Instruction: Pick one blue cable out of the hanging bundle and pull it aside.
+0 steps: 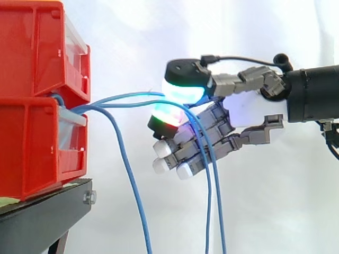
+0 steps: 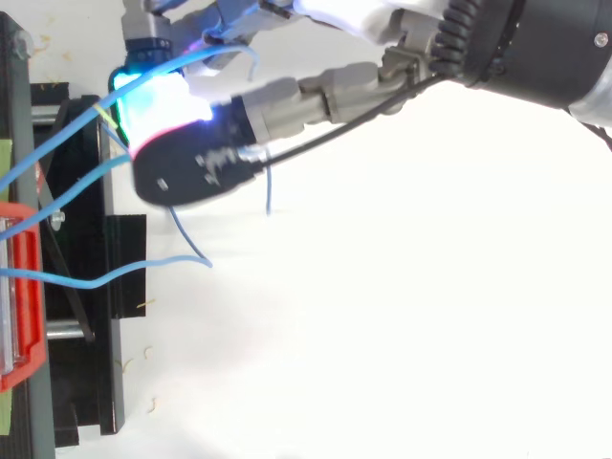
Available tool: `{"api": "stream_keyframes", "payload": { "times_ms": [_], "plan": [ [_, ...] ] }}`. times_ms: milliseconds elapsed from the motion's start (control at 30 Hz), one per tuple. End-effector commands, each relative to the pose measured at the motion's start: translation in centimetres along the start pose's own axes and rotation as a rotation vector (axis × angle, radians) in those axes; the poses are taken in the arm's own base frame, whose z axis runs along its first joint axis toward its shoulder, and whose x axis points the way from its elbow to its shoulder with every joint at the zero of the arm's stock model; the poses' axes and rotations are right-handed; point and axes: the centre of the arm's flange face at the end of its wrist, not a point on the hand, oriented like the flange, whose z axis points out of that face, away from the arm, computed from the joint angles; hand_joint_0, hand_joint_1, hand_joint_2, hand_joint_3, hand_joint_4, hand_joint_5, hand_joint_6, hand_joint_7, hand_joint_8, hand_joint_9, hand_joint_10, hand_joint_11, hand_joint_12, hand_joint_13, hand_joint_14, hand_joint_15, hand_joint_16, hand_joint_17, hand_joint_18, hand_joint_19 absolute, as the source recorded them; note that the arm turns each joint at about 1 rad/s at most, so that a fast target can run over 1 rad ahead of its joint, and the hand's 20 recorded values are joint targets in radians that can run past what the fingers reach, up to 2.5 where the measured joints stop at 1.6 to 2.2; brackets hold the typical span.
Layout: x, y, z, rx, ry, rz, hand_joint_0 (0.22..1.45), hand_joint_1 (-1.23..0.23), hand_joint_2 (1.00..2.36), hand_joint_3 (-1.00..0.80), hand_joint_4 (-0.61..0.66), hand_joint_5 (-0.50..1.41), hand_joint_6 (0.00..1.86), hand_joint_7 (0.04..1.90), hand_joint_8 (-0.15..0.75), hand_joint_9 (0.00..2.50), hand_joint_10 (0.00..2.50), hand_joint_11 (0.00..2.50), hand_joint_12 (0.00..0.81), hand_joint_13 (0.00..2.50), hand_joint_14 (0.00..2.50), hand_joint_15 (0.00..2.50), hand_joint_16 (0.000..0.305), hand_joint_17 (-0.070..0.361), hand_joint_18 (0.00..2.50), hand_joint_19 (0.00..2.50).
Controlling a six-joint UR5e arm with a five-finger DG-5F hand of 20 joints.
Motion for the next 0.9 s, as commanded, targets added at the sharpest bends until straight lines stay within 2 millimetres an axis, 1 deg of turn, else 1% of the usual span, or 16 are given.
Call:
{"api": "stream_keyframes", "payload": {
  "times_ms": [0,67,133,167,200,233,267,367,400,467,500,567,600,700,733,867],
  "plan": [
    [-0.1,0.0,0.0,0.002,-0.001,-0.001,0.67,-0.94,1.0,-0.5,0.21,-0.21,0.87,1.16,0.301,0.68,0.01,0.64,0.412,0.55,0.01,0.32,0.055,0.123,0.55,0.4],
    [-0.1,-0.2,0.0,0.005,0.0,-0.004,0.65,-0.96,1.0,-0.5,0.21,-0.21,0.87,1.17,0.298,0.66,0.01,0.63,0.409,0.54,0.01,0.32,0.054,0.123,0.56,0.39],
    [-0.3,-0.3,0.0,0.007,-0.003,-0.008,0.58,-0.99,1.0,-0.5,0.21,-0.2,0.87,1.17,0.296,0.66,0.01,0.63,0.409,0.54,0.01,0.32,0.055,0.124,0.56,0.39],
    [-0.3,-0.3,0.0,0.007,-0.003,-0.011,0.54,-0.97,1.0,-0.5,0.22,-0.2,0.87,1.16,0.3,0.66,0.01,0.64,0.415,0.54,0.01,0.33,0.056,0.126,0.56,0.4],
    [-0.3,-0.3,0.0,0.007,-0.003,-0.015,0.47,-0.87,1.0,-0.5,0.24,-0.18,0.87,1.16,0.322,0.67,0.01,0.63,0.436,0.54,0.01,0.34,0.061,0.136,0.56,0.43],
    [-0.3,-0.3,0.0,0.007,-0.003,-0.018,0.44,-0.68,1.0,-0.5,0.25,-0.17,0.86,1.18,0.346,0.7,0.01,0.62,0.452,0.55,0.01,0.35,0.064,0.144,0.55,0.46],
    [-0.3,-0.3,0.0,0.007,-0.003,-0.019,0.44,-0.61,1.0,-0.5,0.25,-0.16,0.85,1.19,0.358,0.73,0.01,0.61,0.45,0.55,0.01,0.35,0.064,0.143,0.53,0.47],
    [-0.3,-0.3,0.0,0.009,-0.004,-0.023,0.49,-0.49,1.0,-0.5,0.23,-0.16,0.84,1.2,0.341,0.73,0.01,0.6,0.435,0.53,0.01,0.35,0.06,0.134,0.49,0.51],
    [-0.3,-0.3,0.0,0.009,-0.004,-0.023,0.51,-0.49,1.0,-0.5,0.23,-0.16,0.84,1.2,0.334,0.73,0.01,0.59,0.426,0.53,0.01,0.36,0.058,0.13,0.47,0.52],
    [-0.3,-0.4,-0.1,0.012,-0.003,-0.03,0.55,-0.55,1.01,-0.42,0.23,-0.16,0.84,1.23,0.325,0.73,0.02,0.6,0.417,0.52,0.01,0.36,0.056,0.125,0.45,0.53],
    [-0.2,-0.7,-0.1,0.017,-0.001,-0.034,0.57,-0.63,1.01,-0.28,0.23,-0.17,0.84,1.25,0.324,0.73,0.02,0.61,0.416,0.52,0.01,0.36,0.055,0.124,0.45,0.52],
    [-0.1,-1.3,-0.3,0.025,0.003,-0.04,0.56,-0.67,1.01,-0.2,0.24,-0.18,0.85,1.22,0.341,0.73,0.01,0.6,0.437,0.54,0.01,0.35,0.059,0.133,0.48,0.5],
    [0.2,-2.1,-0.5,0.038,0.007,-0.043,0.56,-0.69,1.01,-0.17,0.24,-0.18,0.86,1.22,0.345,0.72,0.01,0.61,0.444,0.55,0.01,0.35,0.061,0.137,0.49,0.49],
    [0.6,-2.7,-0.6,0.039,0.009,-0.042,0.57,-0.71,1.01,-0.17,0.24,-0.19,0.86,1.21,0.336,0.71,0.01,0.62,0.432,0.54,0.01,0.36,0.059,0.133,0.48,0.49],
    [0.7,-2.6,-0.6,0.036,0.008,-0.032,0.58,-0.73,1.02,-0.18,0.23,-0.19,0.86,1.21,0.319,0.69,0.01,0.62,0.415,0.53,0.01,0.36,0.056,0.126,0.46,0.49],
    [0.7,-2.6,-0.5,0.033,0.009,-0.016,0.6,-0.76,1.02,-0.21,0.21,-0.2,0.87,1.18,0.308,0.67,0.01,0.63,0.407,0.52,0.01,0.36,0.055,0.123,0.45,0.48]
  ]
}}
